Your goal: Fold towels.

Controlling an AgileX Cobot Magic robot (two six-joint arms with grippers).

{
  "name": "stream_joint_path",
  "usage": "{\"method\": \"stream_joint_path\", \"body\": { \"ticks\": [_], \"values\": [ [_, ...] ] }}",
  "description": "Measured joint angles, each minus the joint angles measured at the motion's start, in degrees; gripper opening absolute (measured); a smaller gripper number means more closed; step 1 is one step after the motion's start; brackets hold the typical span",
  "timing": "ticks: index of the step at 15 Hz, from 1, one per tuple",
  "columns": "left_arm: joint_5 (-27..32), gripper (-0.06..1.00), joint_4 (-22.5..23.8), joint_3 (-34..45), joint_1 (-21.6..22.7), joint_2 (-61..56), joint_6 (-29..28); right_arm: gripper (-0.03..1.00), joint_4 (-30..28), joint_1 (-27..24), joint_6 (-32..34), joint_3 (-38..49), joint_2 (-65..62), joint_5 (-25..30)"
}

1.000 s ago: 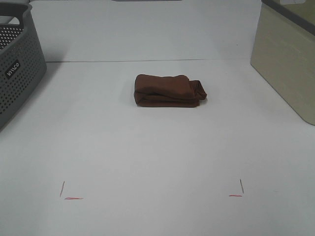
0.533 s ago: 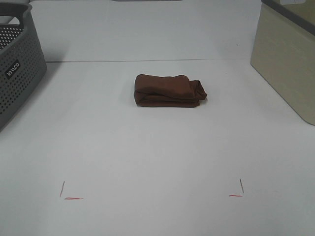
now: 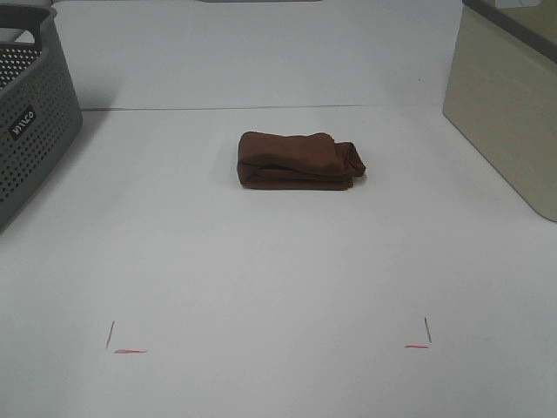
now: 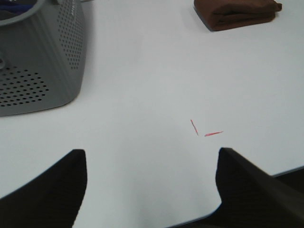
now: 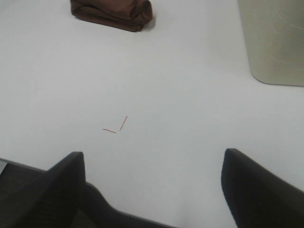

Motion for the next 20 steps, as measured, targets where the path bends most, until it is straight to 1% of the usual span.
{"method": "stream_joint_path", "body": {
  "ticks": [2,3,5,9,20],
  "values": [
    [0.0,0.72,0.0,0.0,2.1,-2.2,0.0,0.75,0.1,-4.8,0.0,0.0,0.0,0.0],
    [0.0,0.72,0.0,0.0,2.8,-3.4,0.0,0.75,0.1,-5.8,0.0,0.0,0.0,0.0],
    [0.0,0.72,0.0,0.0,3.0,-3.9,0.0,0.75,0.2,-6.1,0.0,0.0,-0.2,-0.1],
    [0.0,0.72,0.0,0.0,3.0,-3.9,0.0,0.75,0.4,-6.1,0.0,0.1,-4.4,-0.2],
    [0.0,0.72,0.0,0.0,3.0,-3.9,0.0,0.75,0.4,-6.1,0.1,0.1,-4.6,-0.2]
  ]
}}
